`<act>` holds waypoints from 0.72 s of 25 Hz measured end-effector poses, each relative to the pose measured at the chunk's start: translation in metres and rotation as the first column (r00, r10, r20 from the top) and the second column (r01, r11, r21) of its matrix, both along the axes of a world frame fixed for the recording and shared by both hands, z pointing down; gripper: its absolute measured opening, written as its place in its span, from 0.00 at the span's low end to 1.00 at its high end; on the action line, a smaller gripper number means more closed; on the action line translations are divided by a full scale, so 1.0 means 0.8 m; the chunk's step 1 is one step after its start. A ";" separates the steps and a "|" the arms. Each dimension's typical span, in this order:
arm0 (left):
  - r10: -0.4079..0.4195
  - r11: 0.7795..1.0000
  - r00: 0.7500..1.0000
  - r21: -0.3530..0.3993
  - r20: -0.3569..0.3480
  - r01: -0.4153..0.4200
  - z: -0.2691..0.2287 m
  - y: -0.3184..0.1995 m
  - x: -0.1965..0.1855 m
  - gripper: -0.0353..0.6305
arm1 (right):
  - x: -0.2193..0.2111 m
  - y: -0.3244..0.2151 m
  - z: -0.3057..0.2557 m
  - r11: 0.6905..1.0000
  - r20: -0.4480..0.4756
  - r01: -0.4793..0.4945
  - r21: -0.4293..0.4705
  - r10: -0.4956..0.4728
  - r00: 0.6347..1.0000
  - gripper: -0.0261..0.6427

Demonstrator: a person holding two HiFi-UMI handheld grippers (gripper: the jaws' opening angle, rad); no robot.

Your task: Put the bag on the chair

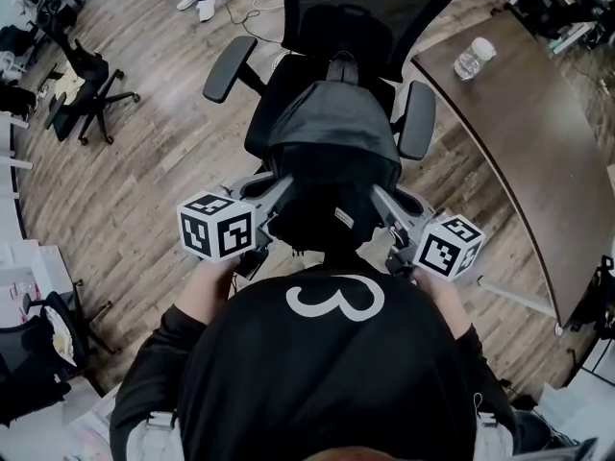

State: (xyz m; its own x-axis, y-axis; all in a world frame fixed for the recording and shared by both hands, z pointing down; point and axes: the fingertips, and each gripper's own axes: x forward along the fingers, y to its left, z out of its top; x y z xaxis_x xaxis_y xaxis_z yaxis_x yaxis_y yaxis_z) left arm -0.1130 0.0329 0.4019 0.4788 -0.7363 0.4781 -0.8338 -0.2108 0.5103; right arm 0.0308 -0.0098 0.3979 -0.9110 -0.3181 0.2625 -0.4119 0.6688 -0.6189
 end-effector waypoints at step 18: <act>-0.068 0.998 0.994 0.003 0.081 0.068 -0.018 -0.183 -0.009 0.11 | -0.018 -0.201 -0.004 0.997 0.059 0.073 -0.004 -0.073 0.996 0.12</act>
